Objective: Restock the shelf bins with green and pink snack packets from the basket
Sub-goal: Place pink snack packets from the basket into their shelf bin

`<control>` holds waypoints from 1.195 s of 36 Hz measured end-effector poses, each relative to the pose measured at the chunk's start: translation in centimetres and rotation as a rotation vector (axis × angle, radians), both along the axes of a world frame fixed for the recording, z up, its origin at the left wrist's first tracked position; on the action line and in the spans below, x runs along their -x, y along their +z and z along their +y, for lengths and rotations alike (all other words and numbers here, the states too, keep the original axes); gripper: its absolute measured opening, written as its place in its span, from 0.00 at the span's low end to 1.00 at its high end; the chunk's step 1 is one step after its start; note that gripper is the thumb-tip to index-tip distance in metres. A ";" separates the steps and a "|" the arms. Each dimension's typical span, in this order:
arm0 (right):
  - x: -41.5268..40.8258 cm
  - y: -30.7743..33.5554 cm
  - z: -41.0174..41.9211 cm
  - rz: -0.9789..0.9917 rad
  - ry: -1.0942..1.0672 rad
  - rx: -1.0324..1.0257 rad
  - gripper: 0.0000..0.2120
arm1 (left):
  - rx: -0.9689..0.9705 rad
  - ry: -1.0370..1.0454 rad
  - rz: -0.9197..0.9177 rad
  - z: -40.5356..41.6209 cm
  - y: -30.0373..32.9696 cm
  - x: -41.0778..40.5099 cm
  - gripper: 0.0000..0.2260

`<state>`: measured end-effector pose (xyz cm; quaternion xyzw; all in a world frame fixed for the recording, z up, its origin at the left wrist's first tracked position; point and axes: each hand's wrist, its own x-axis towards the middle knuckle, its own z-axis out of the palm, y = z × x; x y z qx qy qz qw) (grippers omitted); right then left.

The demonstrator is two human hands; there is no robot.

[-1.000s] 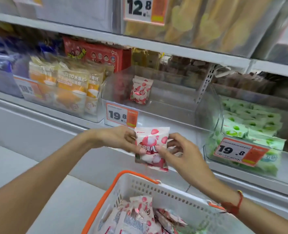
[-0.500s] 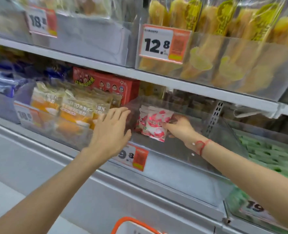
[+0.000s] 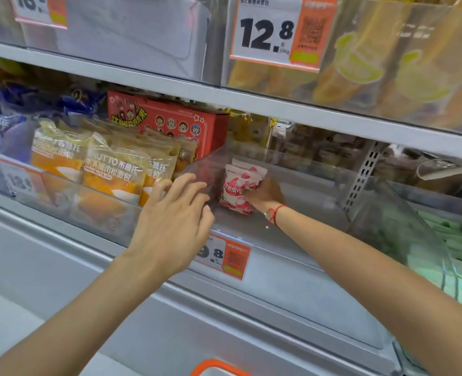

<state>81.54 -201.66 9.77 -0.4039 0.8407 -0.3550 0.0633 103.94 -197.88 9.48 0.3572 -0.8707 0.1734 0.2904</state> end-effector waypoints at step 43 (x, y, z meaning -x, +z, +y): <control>-8.9 -5.2 27.2 0.586 0.753 -0.215 0.09 | -0.446 -0.098 0.504 12.9 -7.7 -0.7 0.07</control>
